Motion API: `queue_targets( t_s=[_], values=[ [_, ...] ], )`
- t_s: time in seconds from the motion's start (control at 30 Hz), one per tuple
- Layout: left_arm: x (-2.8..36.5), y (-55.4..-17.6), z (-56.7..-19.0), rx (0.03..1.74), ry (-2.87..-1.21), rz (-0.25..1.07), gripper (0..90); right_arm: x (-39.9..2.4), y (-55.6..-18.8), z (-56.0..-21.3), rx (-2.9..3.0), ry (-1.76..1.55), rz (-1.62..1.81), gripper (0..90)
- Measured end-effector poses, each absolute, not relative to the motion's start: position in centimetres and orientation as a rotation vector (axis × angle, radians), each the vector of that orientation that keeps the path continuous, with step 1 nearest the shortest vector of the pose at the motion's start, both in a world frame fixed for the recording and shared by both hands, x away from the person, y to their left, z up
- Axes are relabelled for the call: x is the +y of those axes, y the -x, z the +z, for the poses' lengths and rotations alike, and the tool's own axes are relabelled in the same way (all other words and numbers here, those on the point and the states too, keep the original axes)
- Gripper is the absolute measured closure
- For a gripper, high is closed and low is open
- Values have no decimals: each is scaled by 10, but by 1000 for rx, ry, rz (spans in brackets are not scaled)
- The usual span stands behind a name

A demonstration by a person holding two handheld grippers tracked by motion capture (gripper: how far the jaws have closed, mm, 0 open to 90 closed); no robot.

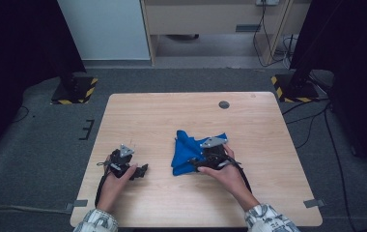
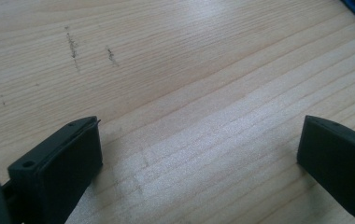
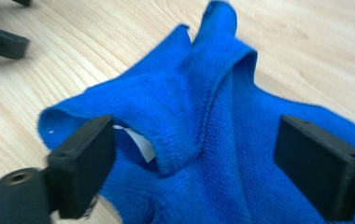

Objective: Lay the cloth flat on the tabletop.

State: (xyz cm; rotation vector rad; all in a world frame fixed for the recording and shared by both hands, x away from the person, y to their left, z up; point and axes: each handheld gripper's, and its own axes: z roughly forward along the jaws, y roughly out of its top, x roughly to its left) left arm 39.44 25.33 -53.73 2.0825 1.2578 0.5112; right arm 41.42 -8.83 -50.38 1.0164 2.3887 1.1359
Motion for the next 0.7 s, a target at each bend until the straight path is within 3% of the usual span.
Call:
queue_targets(
  t_s=[0.2,0.3,0.53,0.7],
  values=[
    [253,-393,-534,1262,-2095,505,26,-100,-407,-492,2388,-984,1186,76],
    [252,-392,-529,1257,-2062,507,54,-111,-409,-487,2353,-1007,1209,114],
    [239,-386,-514,1191,-1986,462,186,-149,-419,-486,2268,-1088,1222,516],
    [218,-380,-504,1112,-1968,464,211,-168,-426,-498,2239,-1147,1164,697]
  ],
)
